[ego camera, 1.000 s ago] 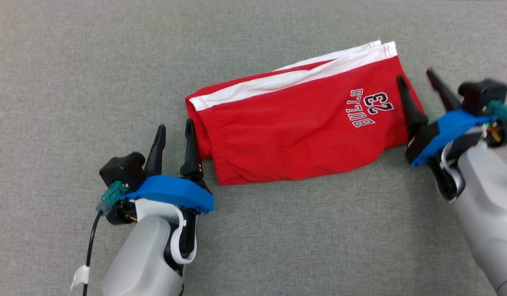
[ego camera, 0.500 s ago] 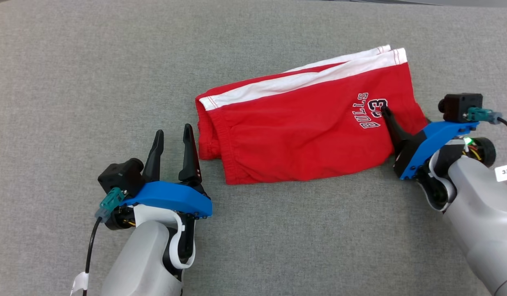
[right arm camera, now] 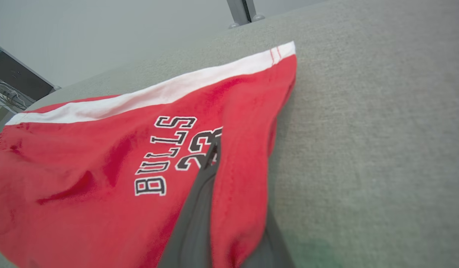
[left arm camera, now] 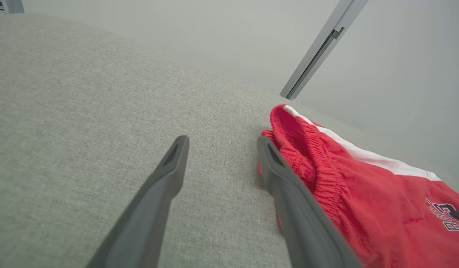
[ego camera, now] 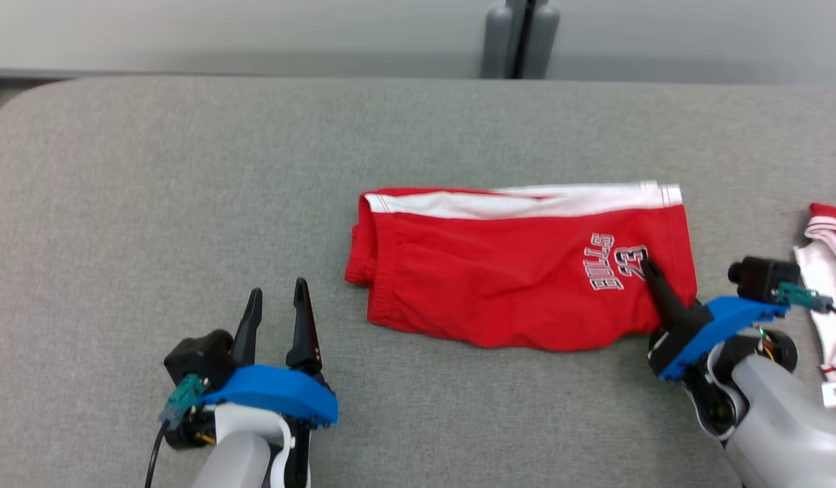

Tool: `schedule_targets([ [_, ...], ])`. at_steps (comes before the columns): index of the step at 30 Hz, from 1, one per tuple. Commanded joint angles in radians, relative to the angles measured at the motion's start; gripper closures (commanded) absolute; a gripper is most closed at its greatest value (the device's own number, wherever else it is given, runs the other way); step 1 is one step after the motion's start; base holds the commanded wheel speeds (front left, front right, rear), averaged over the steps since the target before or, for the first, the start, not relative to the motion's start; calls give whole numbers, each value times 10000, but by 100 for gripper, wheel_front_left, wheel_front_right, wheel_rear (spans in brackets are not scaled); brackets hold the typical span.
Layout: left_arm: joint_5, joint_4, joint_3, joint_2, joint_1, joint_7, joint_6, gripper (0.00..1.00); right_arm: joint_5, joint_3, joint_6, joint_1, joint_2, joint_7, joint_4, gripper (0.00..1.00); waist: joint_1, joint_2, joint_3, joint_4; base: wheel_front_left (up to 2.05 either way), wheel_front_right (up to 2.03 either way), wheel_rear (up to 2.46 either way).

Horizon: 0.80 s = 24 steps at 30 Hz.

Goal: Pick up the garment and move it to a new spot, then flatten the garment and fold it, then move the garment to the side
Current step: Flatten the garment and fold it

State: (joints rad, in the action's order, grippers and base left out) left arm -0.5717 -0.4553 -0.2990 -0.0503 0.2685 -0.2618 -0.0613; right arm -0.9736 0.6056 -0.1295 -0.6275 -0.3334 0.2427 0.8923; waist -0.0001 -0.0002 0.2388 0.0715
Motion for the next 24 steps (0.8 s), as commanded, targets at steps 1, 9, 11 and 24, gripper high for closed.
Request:
schedule_targets([
  [1, 54, -17, 107, -1, -297, -43, 26, 0, -120, 58, -23, 386, -201, 94, -95, 100, 1, 2, -520, -396, 0, 0, 0],
  [9, 182, -28, 122, -5, -746, -43, 115, 0, 311, 408, -23, 314, -344, 215, -611, 100, 1, 2, -718, -311, 0, 0, 0],
  [11, 174, -43, 77, -5, -780, -43, 82, 0, 542, 507, -24, 88, -179, 231, -898, 100, 1, 2, -701, -189, 0, 0, 0],
  [24, 158, -138, -582, 1, -755, -43, 104, 0, 1610, 2357, -24, -413, 2133, 81, -1199, 18, 1, 2, -628, 1229, 0, 0, 0],
])
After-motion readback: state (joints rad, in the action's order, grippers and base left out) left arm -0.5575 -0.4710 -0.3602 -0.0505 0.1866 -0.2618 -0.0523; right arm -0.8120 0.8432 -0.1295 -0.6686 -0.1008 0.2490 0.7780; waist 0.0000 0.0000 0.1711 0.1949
